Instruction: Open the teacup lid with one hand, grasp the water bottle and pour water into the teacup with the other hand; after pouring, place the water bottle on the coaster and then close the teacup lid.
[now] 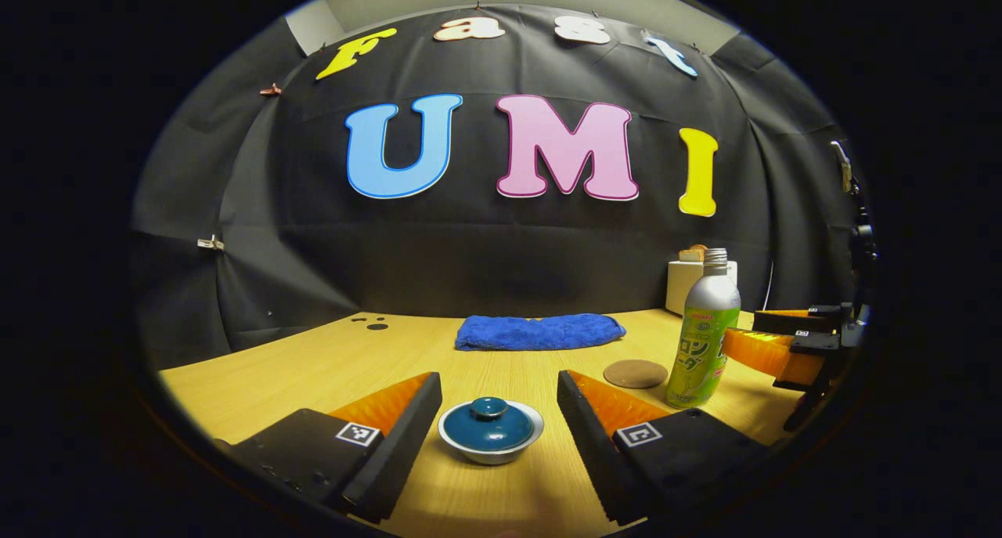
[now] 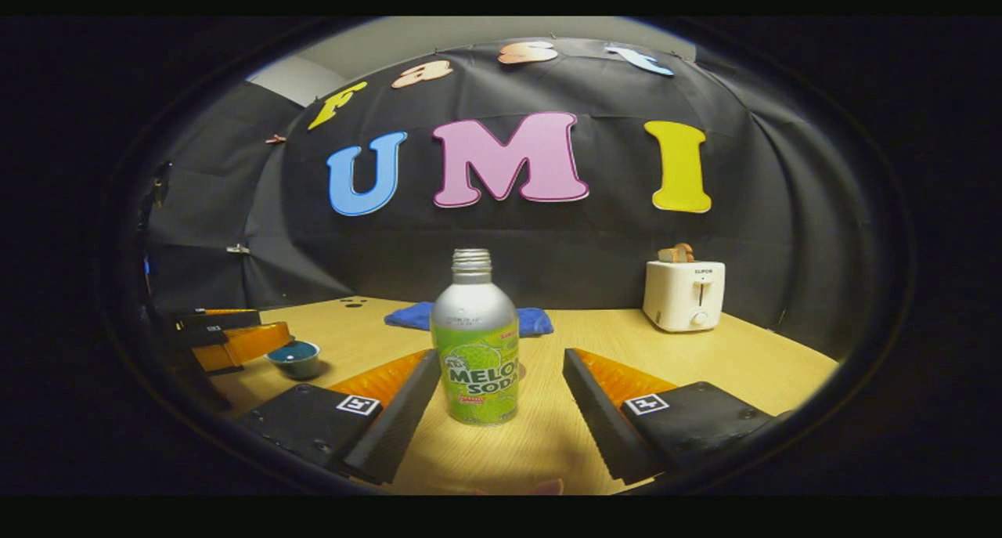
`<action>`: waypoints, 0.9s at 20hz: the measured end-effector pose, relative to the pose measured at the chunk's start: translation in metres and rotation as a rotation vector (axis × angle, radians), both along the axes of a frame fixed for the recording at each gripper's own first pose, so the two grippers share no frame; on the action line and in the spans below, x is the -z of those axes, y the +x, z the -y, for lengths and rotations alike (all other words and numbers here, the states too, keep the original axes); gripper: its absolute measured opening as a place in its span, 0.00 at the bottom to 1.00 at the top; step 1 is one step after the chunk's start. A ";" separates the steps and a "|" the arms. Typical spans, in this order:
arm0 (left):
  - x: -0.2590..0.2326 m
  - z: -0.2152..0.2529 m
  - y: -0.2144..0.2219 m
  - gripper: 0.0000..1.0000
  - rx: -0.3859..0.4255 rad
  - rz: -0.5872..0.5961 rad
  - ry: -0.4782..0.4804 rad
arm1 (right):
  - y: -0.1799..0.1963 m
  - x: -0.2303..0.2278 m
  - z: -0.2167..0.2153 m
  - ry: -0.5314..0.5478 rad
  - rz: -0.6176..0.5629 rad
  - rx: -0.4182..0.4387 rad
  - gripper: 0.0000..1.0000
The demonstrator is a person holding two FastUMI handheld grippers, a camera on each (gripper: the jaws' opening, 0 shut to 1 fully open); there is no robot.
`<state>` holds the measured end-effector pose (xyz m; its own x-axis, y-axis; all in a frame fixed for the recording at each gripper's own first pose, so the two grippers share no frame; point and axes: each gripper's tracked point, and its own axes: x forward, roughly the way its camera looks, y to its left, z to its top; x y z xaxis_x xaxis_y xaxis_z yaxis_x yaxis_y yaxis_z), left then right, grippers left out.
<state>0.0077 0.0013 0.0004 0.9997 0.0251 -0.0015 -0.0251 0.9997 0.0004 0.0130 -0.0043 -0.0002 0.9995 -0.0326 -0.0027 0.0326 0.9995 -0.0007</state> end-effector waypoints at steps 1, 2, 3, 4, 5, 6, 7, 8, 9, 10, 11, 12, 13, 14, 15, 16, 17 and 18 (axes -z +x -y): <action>-0.001 0.001 0.000 0.93 0.004 0.001 0.000 | 0.000 0.000 -0.001 -0.001 0.002 -0.002 0.98; 0.000 0.002 0.001 0.92 0.007 -0.001 0.000 | 0.000 0.000 0.000 0.000 0.001 -0.002 0.98; -0.001 0.002 0.003 0.92 0.011 -0.002 0.000 | 0.000 0.000 -0.001 0.000 0.002 -0.005 0.98; 0.001 0.004 0.003 0.92 0.022 -0.005 0.001 | -0.001 0.001 -0.002 0.001 0.002 -0.010 0.98; 0.001 0.006 0.005 0.90 0.034 -0.012 0.001 | -0.001 0.001 -0.003 0.001 0.003 -0.013 0.98; 0.004 0.006 0.007 0.87 0.039 -0.028 0.000 | 0.000 0.001 -0.004 0.001 0.003 -0.016 0.98; 0.008 0.006 0.010 0.83 0.044 -0.051 -0.002 | 0.001 0.001 -0.004 0.001 0.003 -0.017 0.98; 0.012 0.007 0.012 0.83 0.048 -0.077 -0.001 | 0.001 0.001 -0.004 0.001 0.002 -0.018 0.98; 0.014 0.008 0.014 0.83 0.056 -0.104 0.002 | 0.001 0.000 -0.005 0.001 0.003 -0.018 0.98; 0.019 0.009 0.016 0.83 0.060 -0.131 0.007 | 0.000 0.000 -0.004 0.002 0.003 -0.019 0.98; 0.021 0.008 0.018 0.83 0.057 -0.148 0.011 | 0.001 0.001 -0.004 0.001 0.003 -0.019 0.98; 0.024 0.007 0.018 0.82 0.054 -0.157 0.013 | 0.001 0.002 -0.005 0.002 0.003 -0.019 0.98; 0.024 0.006 0.019 0.79 0.054 -0.161 0.011 | 0.000 0.001 -0.005 0.001 0.003 -0.019 0.98; 0.024 0.005 0.020 0.78 0.051 -0.162 0.007 | 0.001 0.001 -0.005 0.002 0.003 -0.019 0.98; 0.025 0.004 0.020 0.76 0.047 -0.164 0.000 | 0.001 0.002 -0.005 0.002 0.003 -0.019 0.98; 0.026 0.003 0.021 0.75 0.047 -0.168 -0.003 | 0.001 0.001 -0.005 0.002 0.004 -0.021 0.98; 0.027 0.001 0.022 0.72 0.046 -0.174 -0.002 | 0.001 0.001 -0.005 0.002 0.004 -0.022 0.98; 0.028 0.001 0.023 0.70 0.045 -0.182 0.001 | 0.001 0.002 -0.006 0.002 0.004 -0.022 0.98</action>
<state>0.0305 0.0001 -0.0277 0.9829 -0.0200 -0.1829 0.0207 0.9998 0.0020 0.0137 0.0018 -0.0019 0.9999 -0.0104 0.0008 0.0104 0.9999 0.0017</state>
